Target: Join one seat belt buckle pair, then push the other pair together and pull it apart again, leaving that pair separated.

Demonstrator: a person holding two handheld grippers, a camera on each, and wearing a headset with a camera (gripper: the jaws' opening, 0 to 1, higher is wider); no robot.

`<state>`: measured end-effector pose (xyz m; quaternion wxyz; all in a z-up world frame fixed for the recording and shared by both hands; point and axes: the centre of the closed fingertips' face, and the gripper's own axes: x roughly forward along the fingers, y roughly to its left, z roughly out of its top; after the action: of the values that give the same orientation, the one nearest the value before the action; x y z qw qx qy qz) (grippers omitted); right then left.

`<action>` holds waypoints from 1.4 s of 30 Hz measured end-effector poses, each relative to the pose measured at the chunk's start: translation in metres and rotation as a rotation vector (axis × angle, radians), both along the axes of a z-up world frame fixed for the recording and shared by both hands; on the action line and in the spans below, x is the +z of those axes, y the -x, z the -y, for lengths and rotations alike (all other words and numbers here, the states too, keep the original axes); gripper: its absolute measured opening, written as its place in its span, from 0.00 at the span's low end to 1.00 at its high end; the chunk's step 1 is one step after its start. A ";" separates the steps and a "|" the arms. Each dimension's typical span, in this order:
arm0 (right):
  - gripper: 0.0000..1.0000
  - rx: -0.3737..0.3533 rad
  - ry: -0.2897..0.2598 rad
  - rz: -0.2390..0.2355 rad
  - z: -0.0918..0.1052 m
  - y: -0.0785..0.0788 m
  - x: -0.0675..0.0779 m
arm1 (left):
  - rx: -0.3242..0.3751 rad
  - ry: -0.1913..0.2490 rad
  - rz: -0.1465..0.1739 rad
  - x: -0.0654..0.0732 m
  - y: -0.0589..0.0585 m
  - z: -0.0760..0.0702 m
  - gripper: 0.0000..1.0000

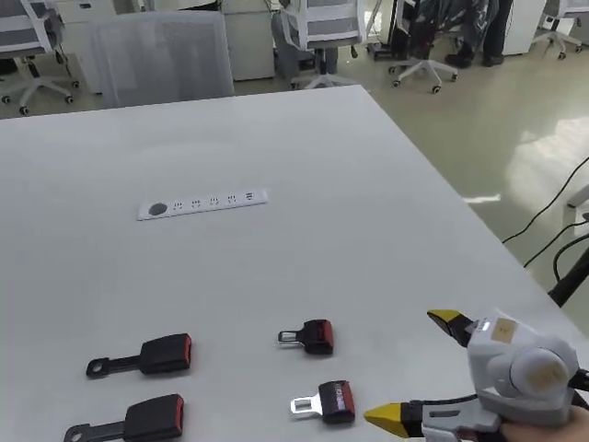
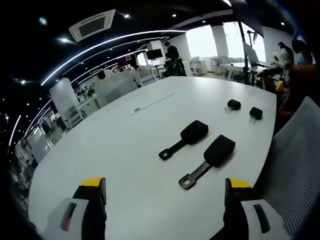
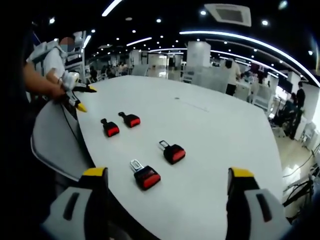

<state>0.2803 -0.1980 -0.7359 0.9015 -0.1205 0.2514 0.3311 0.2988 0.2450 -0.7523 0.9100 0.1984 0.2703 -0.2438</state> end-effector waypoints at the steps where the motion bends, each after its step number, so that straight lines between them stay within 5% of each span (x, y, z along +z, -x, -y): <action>1: 1.00 0.001 0.000 -0.001 0.001 -0.002 -0.002 | -0.003 -0.002 0.001 0.000 0.000 0.000 1.00; 19: 0.98 -0.013 -0.046 -0.007 -0.005 -0.011 -0.012 | -0.052 -0.011 -0.060 -0.014 0.002 0.011 1.00; 24: 0.95 -0.008 -0.024 0.027 -0.007 -0.013 -0.012 | -0.062 -0.017 -0.058 -0.015 0.002 0.011 1.00; 25: 0.96 -0.015 -0.008 0.062 -0.005 -0.016 -0.008 | -0.067 -0.015 -0.056 -0.015 0.002 0.013 1.00; 39: 0.99 0.006 -0.022 0.015 -0.011 -0.013 -0.017 | -0.096 -0.046 -0.058 -0.018 0.004 0.014 1.00; 42: 1.00 0.048 0.014 0.049 -0.015 -0.012 -0.017 | -0.092 -0.052 -0.060 -0.018 0.003 0.013 1.00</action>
<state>0.2918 -0.1834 -0.7527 0.8982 -0.1410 0.2288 0.3478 0.2954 0.2318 -0.7699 0.8839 0.2269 0.2940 -0.2842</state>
